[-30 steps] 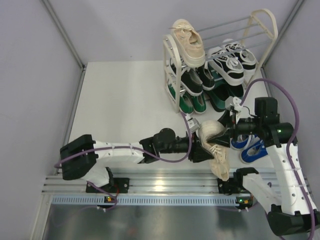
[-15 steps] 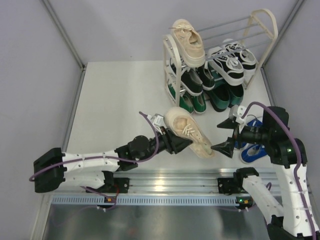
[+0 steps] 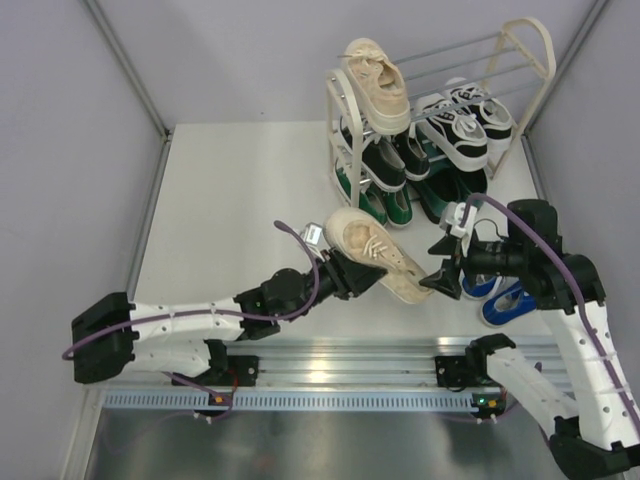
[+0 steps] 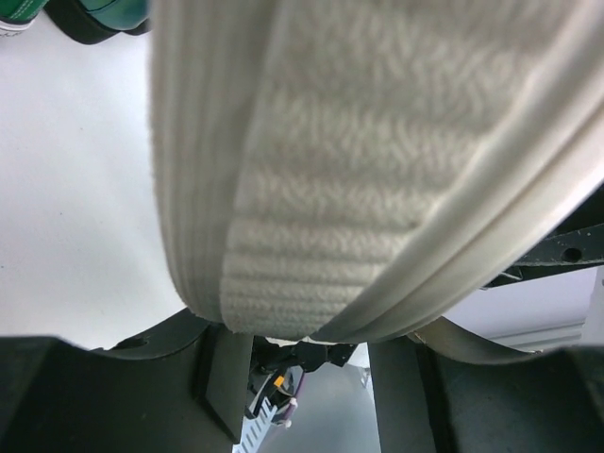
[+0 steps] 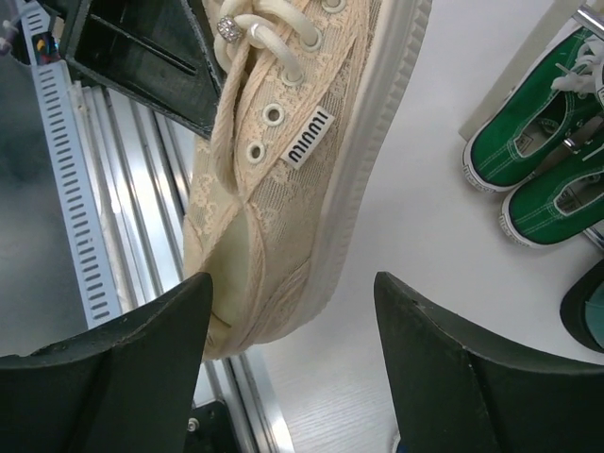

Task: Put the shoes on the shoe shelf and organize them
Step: Pick up the shoe at the center of the board.

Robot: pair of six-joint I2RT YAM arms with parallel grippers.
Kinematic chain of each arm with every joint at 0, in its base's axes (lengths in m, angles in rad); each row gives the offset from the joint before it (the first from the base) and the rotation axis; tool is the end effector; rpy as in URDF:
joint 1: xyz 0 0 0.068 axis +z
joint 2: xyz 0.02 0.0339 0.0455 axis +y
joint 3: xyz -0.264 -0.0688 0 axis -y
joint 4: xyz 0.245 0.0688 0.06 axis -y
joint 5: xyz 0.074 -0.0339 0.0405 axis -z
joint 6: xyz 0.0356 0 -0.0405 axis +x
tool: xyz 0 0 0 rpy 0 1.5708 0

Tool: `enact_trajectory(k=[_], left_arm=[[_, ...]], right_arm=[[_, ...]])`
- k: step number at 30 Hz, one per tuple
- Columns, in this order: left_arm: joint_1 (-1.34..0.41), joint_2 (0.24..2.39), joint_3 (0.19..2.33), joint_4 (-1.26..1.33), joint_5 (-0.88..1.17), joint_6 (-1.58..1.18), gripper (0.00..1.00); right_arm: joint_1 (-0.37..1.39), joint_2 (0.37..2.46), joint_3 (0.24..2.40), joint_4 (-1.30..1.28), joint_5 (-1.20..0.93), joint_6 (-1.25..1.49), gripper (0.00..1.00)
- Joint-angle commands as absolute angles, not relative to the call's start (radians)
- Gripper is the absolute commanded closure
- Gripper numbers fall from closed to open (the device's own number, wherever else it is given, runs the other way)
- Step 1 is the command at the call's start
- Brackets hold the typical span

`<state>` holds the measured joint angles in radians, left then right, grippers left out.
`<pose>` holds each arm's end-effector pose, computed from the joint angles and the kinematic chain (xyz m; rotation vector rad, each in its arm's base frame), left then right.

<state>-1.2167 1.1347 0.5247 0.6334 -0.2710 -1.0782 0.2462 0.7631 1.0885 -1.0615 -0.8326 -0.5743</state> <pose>0.0963 -0.2330 0.2642 -0.1240 1.7832 -1.5531 0.1049 0.0535 0.3654 -1.2092 1.7530 0.7602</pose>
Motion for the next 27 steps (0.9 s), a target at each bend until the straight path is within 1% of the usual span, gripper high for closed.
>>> enact_trajectory(k=[1,5,8,10,11,13,14,17,19,20,21,22,23,24,26,27], left_arm=[[-1.215,1.137,0.607,0.773,-0.281,-1.126,1.0],[-1.215,1.154,0.624,0.775,-0.301,-1.172,1.0],[-1.215,1.172,0.647,0.775,-0.31,-1.206,1.0],[-1.215,1.187,0.658,0.776,-0.308,-1.23,1.0],[-1.215,1.192,0.67,0.776,-0.305,-1.235,1.0],[-1.215,1.201,0.681,0.779,-0.296,-1.244,1.0],[-1.215,1.203,0.683,0.781,-0.295,-1.244,1.0],[-1.215,1.195,0.681,0.782,-0.291,-1.243,1.0],[-1.215,1.177,0.661,0.782,-0.298,-1.236,1.0],[-1.215,1.169,0.651,0.782,-0.305,-1.235,0.82],[-1.215,1.148,0.64,0.781,-0.311,-1.23,0.7],[-1.215,1.137,0.608,0.781,-0.316,-1.226,0.6],[-1.215,1.109,0.591,0.781,-0.327,-1.221,0.46],[-1.215,1.092,0.571,0.779,-0.33,-1.215,0.38],[-1.213,1.057,0.517,0.776,-0.334,-1.194,0.27],[-1.213,1.014,0.503,0.747,-0.337,-1.174,0.2]], right_arm=[[0.288,0.779,1.126,-0.986,-0.764,-0.558,0.31],[0.333,0.792,1.1,-0.963,-0.71,-0.56,0.32],[0.362,0.808,1.088,-0.939,-0.654,-0.561,0.36],[0.382,0.828,1.094,-0.931,-0.62,-0.566,0.43],[0.388,0.84,1.097,-0.92,-0.608,-0.566,0.52],[0.422,0.856,1.103,-0.914,-0.566,-0.566,0.61],[0.434,0.87,1.103,-0.908,-0.555,-0.563,0.75],[0.483,0.879,1.109,-0.91,-0.546,-0.552,1.0],[0.482,0.867,1.126,-0.908,-0.569,-0.542,1.0],[0.479,0.853,1.138,-0.908,-0.572,-0.526,1.0],[0.469,0.848,1.156,-0.922,-0.578,-0.517,1.0],[0.441,0.847,1.198,-0.931,-0.601,-0.509,1.0],[0.427,0.839,1.219,-0.943,-0.624,-0.5,1.0],[0.411,0.833,1.253,-0.953,-0.644,-0.489,1.0],[0.353,0.81,1.282,-0.953,-0.707,-0.46,1.0],[0.329,0.802,1.313,-0.951,-0.721,-0.453,1.0]])
